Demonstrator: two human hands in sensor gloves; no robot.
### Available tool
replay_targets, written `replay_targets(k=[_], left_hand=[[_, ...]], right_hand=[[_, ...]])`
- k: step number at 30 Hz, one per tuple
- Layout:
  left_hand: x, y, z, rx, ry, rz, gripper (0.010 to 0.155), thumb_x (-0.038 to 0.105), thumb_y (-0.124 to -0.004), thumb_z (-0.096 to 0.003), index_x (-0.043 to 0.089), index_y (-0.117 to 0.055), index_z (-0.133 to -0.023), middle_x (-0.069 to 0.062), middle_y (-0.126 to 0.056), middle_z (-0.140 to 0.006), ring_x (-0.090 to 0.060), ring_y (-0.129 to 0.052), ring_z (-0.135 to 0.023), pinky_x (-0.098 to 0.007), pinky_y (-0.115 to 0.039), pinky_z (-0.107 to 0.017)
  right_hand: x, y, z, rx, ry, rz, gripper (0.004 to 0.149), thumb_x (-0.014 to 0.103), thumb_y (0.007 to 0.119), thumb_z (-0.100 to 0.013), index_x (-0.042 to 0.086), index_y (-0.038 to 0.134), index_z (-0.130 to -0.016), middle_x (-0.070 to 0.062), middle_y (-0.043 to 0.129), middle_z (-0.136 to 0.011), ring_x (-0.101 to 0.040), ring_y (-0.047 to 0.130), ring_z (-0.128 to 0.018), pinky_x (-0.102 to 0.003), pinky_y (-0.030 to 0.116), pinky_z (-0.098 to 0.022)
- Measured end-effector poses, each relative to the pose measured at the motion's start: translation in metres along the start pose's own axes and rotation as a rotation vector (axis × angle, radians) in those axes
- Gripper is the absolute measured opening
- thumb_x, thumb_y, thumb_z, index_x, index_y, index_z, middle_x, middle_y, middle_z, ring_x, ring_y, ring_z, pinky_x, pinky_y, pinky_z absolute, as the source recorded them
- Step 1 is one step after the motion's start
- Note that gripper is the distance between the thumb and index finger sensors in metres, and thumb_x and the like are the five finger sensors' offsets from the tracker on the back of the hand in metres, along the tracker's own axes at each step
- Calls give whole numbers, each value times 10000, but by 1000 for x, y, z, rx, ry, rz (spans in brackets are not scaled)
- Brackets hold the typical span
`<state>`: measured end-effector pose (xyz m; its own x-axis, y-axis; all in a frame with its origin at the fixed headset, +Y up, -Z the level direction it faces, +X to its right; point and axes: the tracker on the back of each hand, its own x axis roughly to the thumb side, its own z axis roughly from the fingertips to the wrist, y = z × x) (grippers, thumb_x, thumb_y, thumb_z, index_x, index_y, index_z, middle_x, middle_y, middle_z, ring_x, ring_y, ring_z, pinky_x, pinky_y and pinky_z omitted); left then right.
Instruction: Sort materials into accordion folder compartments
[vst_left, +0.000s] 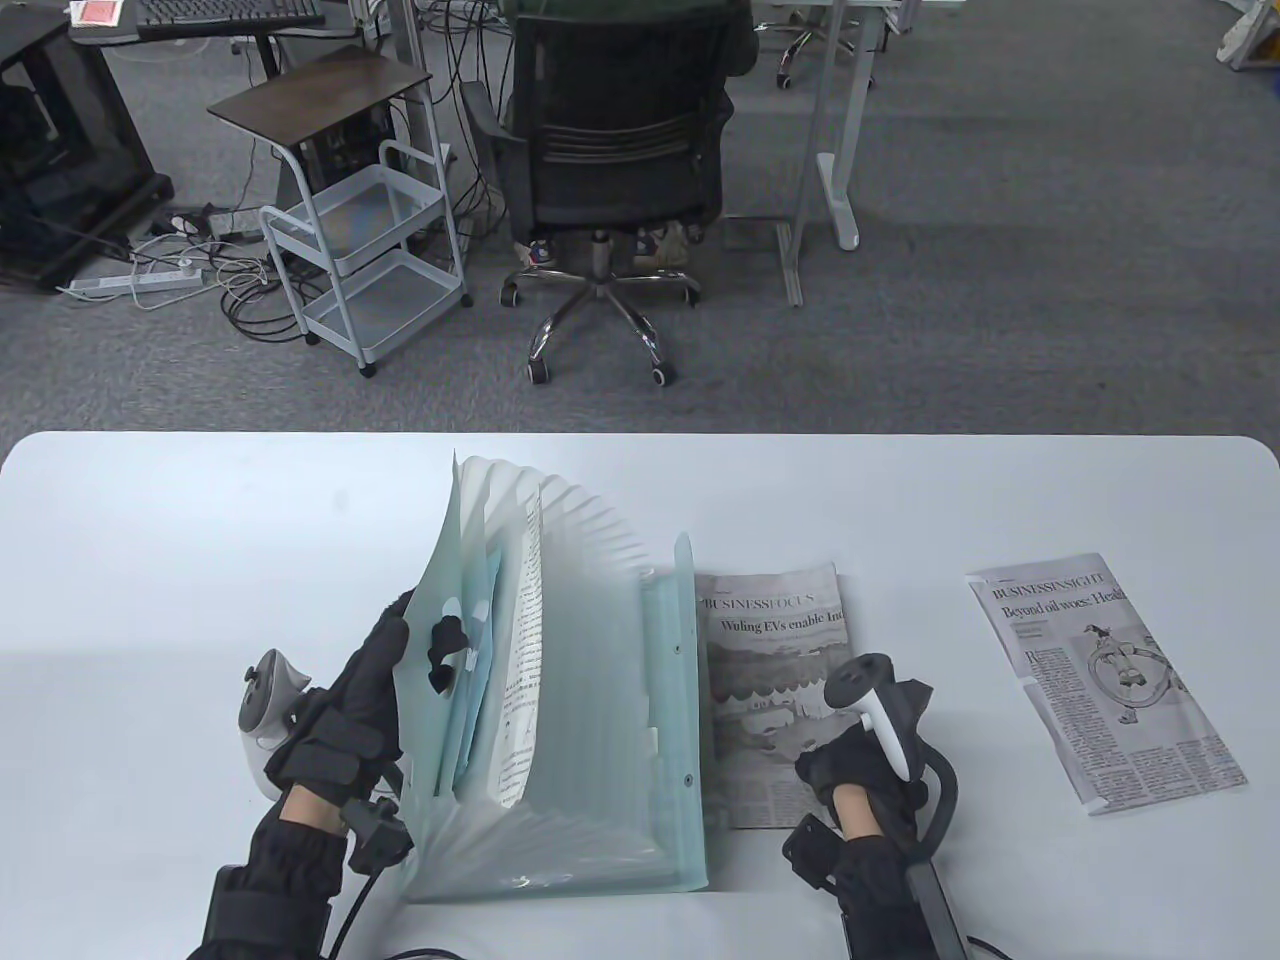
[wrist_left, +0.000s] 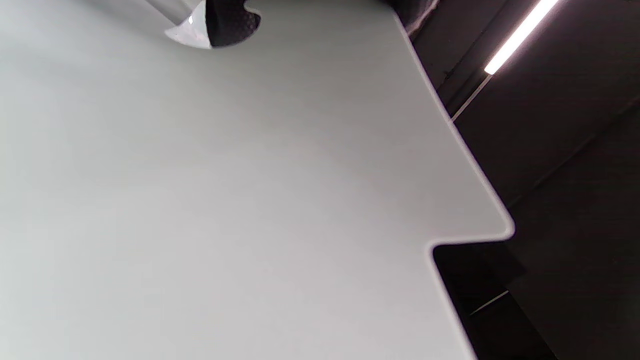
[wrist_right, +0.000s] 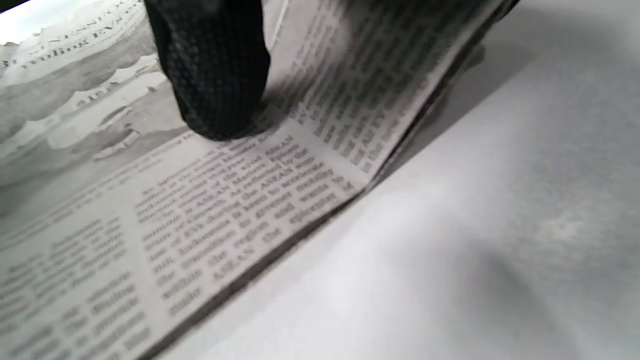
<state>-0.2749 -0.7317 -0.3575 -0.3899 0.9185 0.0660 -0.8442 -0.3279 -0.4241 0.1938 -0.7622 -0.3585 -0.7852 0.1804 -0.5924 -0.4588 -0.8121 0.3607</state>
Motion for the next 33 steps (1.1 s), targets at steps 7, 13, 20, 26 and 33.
replay_targets(k=[7,13,20,26,33], left_hand=[[0,0,0,1,0,0,707,459,-537,-751,59,-220,-1239,-229,-532,-1146,-555,-126,-1158,-705,-171,-718],[0,0,0,1,1,-3,705,459,-536,-751,60,-219,-1239,-229,-532,-1146,-554,-125,-1158,-704,-170,-718],[-1,0,0,2,3,-11,706,461,-534,-751,59,-218,-1238,-229,-532,-1146,-555,-126,-1158,-704,-171,-717],[-1,0,0,3,2,-9,706,460,-535,-751,58,-220,-1238,-231,-531,-1146,-554,-127,-1159,-705,-171,-717],[-1,0,0,3,2,-9,705,460,-533,-751,58,-219,-1238,-229,-530,-1147,-554,-126,-1158,-704,-171,-718]], right_hand=[[0,0,0,-13,-7,24,816,386,762,-580,-20,295,-1112,-166,517,-985,-360,659,-782,-612,600,-623],[0,0,-1,-73,-11,43,660,316,735,-606,32,399,-1098,-125,602,-962,-290,771,-716,-551,680,-595],[0,0,-2,-140,-8,48,515,266,723,-616,90,515,-1054,-84,685,-915,-269,819,-669,-527,711,-574],[0,-1,-3,-184,-36,54,437,238,724,-616,139,599,-1023,-48,757,-887,-258,864,-629,-494,744,-545],[-11,-17,1,-139,-81,-64,394,235,701,-625,178,669,-1014,-45,823,-886,-250,913,-628,-451,764,-528]])
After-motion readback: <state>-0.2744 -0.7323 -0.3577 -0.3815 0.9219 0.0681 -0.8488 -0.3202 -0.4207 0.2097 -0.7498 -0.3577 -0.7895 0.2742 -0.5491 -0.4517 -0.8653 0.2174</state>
